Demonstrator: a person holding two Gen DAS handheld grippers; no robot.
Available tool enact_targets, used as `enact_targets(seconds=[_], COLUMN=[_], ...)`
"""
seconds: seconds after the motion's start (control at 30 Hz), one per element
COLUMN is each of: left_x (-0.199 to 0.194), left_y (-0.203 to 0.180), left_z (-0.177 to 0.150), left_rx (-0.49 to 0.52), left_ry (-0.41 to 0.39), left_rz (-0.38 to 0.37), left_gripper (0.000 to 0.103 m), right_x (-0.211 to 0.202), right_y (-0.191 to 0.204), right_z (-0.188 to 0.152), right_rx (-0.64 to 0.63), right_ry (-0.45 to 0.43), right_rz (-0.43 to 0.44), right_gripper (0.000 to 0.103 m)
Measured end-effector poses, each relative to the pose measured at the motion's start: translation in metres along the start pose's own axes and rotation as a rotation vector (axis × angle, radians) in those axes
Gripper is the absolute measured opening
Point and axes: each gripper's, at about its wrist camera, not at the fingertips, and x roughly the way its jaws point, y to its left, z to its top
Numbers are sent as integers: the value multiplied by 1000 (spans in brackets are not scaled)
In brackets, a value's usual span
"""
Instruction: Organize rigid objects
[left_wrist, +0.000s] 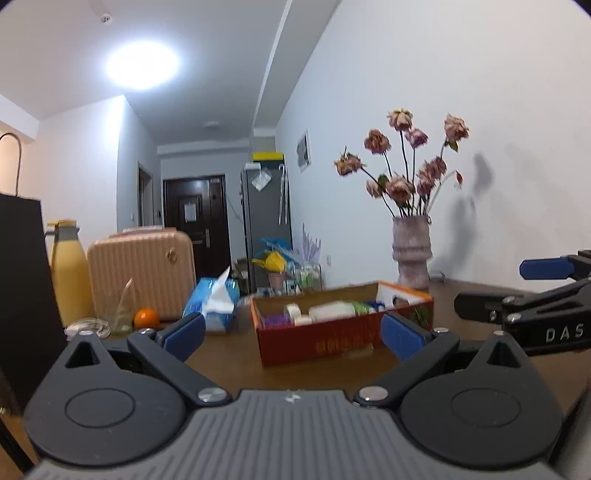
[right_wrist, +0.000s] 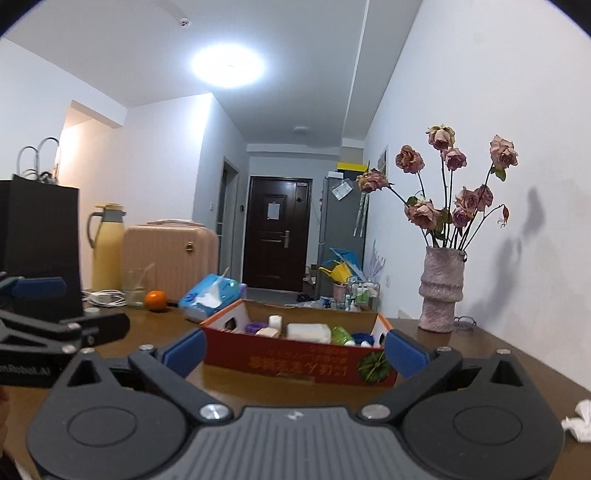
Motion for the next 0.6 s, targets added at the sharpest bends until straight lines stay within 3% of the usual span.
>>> enact_targets(seconds=[0.17, 0.3, 0.4, 0.6], left_x=[-48, -84, -103, -124], left_y=[6, 5, 2, -2], left_z=[-19, -33, -38, -43], left_rx=[-54, -67, -63, -59], left_ry=[24, 17, 2, -25], left_rz=[-34, 37, 11, -9], left_gripper=[103, 103, 103, 103], right_x=[-54, -104, -134, -144], right_y=[14, 33, 41, 49], right_z=[-18, -32, -38, -39], right_rx=[22, 13, 48, 69], right_ry=[12, -14, -42, -37], right_rz=[-32, -107, -101, -67], right_gripper=[103, 103, 103, 103])
